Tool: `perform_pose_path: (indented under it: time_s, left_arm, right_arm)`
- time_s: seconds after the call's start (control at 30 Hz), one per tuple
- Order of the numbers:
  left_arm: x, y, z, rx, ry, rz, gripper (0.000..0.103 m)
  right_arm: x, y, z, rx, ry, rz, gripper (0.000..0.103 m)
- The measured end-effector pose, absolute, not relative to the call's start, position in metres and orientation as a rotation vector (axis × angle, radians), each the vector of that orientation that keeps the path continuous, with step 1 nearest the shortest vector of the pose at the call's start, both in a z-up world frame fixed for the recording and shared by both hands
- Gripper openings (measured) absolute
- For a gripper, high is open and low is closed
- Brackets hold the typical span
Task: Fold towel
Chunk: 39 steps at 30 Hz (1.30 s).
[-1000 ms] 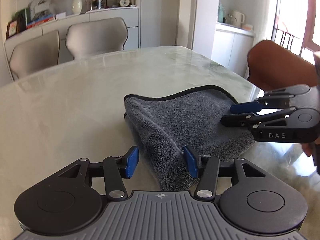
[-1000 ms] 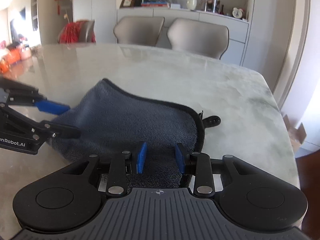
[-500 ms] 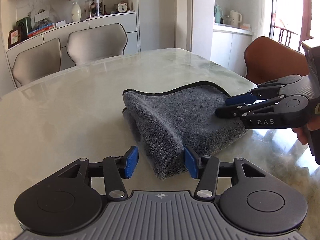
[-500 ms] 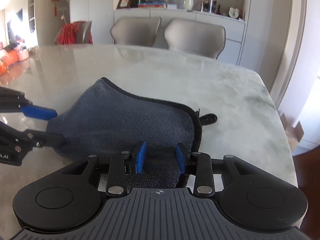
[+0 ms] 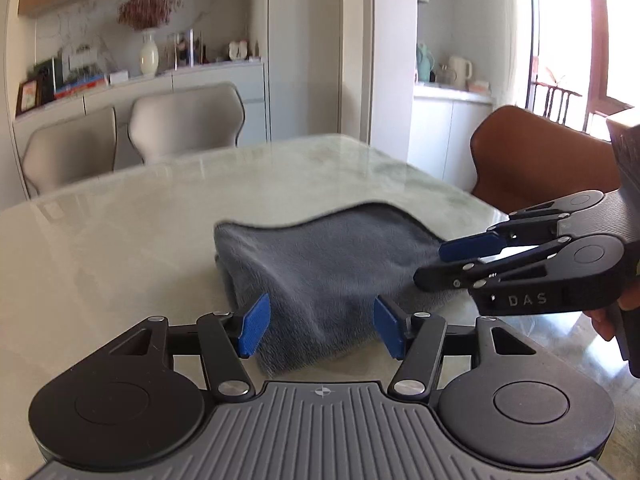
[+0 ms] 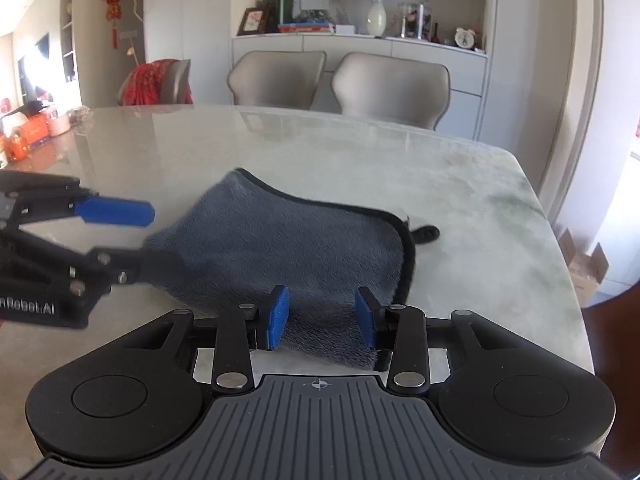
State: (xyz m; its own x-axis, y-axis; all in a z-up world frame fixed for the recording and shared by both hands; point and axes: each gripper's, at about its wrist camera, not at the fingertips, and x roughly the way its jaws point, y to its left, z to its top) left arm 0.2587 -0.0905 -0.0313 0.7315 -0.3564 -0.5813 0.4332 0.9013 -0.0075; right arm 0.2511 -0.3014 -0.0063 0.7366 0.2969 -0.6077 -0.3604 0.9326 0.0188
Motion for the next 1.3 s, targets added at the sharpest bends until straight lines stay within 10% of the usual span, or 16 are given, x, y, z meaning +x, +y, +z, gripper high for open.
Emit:
perform_pose_path:
  time_s: [1.0,1.3]
  left_arm:
    - [0.311,-0.091,-0.04,0.123,0.614,-0.4,0.05]
    - [0.262,-0.093,-0.04,0.168,0.554,-0.371,0.064]
  right_arm:
    - [0.241,-0.306,-0.018,-0.069,0.582,0.364,0.044]
    - [0.235,-0.297,-0.011,-0.083,0.587,0.323,0.056]
